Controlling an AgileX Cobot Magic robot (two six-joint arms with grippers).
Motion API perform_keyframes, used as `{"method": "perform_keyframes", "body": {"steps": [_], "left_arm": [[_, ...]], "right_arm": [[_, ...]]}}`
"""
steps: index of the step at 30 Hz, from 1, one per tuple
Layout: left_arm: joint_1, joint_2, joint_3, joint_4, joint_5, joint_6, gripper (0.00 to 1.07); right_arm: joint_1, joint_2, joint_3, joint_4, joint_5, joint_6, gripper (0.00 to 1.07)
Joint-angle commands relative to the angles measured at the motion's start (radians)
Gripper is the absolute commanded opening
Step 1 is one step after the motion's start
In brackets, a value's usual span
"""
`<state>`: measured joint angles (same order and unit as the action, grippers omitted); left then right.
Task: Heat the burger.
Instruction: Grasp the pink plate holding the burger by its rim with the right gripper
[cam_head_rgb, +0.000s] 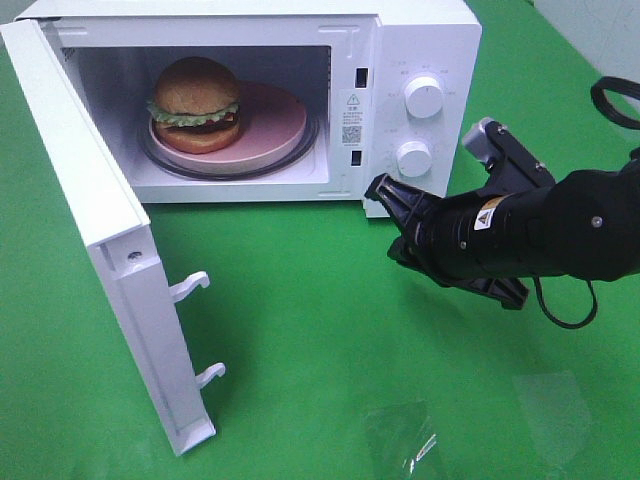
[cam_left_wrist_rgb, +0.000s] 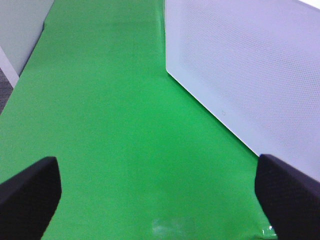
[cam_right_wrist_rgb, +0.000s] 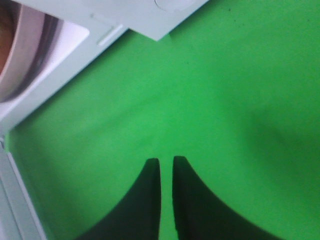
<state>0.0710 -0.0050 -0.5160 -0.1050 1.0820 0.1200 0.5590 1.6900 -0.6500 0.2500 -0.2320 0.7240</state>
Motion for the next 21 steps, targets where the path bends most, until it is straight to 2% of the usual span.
{"method": "perform_keyframes", "body": {"steps": [1,5,7,10,14,20,21], "left_arm": [[0.004,-0.006,-0.001,-0.003,-0.012,-0.008,0.98],[0.004,-0.006,-0.001,-0.003,-0.012,-0.008,0.98],[0.004,-0.006,-0.001,-0.003,-0.012,-0.008,0.98],[0.004,-0.006,-0.001,-0.003,-0.012,-0.008,0.98],[0.004,-0.006,-0.001,-0.003,-0.012,-0.008,0.98],[0.004,-0.006,-0.001,-0.003,-0.012,-0.008,0.98],[0.004,-0.006,-0.001,-0.003,-0.012,-0.008,0.98]], "right_arm": [[-0.001,-0.02,0.0,-0.012,0.077,-0.098,0.1],[-0.001,-0.026,-0.006,-0.012,0.164,-0.176,0.1],[-0.001,-0.026,-0.046,-0.012,0.331,-0.304,0.11],[-0.001,-0.026,-0.075,-0.019,0.41,-0.371,0.11],[-0.001,-0.026,-0.162,-0.089,0.603,-0.549,0.12],[-0.001,-0.026,-0.22,-0.152,0.712,-0.807,0.13],[-0.001,-0.026,-0.237,-0.19,0.73,-0.932,0.13]]}}
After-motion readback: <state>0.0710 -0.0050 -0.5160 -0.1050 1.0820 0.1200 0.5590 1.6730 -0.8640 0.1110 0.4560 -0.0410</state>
